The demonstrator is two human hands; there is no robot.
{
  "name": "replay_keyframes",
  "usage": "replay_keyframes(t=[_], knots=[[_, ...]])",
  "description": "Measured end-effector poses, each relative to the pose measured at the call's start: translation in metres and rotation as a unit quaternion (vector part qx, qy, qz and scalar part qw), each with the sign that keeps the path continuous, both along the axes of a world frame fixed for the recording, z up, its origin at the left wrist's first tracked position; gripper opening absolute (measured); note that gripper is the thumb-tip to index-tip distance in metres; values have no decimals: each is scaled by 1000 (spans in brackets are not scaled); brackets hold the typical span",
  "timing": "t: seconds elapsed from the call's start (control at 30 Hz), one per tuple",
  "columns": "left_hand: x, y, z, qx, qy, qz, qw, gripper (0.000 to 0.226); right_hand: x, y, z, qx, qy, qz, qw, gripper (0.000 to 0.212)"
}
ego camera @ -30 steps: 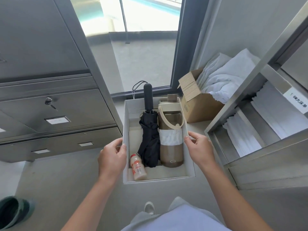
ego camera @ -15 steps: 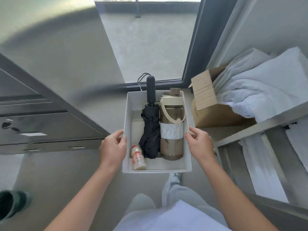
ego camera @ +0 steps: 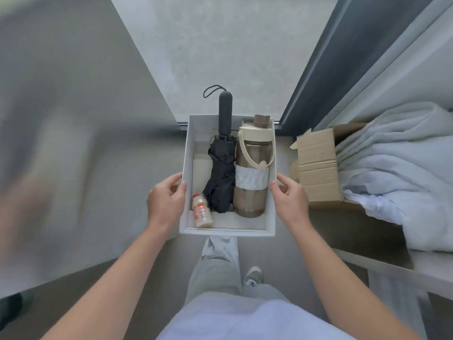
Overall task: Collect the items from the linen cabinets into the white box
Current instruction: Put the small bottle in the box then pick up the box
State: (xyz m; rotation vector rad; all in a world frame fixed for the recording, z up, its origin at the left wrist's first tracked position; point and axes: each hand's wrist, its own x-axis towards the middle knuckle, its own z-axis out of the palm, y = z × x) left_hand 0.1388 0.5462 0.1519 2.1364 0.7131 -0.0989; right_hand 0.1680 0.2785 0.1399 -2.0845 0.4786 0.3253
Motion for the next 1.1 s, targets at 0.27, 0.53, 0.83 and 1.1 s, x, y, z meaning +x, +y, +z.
replay_keyframes(t=[0.27,0.53,0.83,1.1], knots=[[141,24,-128,-4,38,-1,999,29,136,25,-123,3,53,-10,999,43],[202,37,-331,-9,70,-7,997,28,193,40,-322,-7,73,-21,997,33],[202,35,-539,1,127,-38,991,28,183,35,-532,-19,125,-42,991,20],[217,21,-639,-9,166,-20,986,33,193,26,-632,-33,148,-42,988,24]])
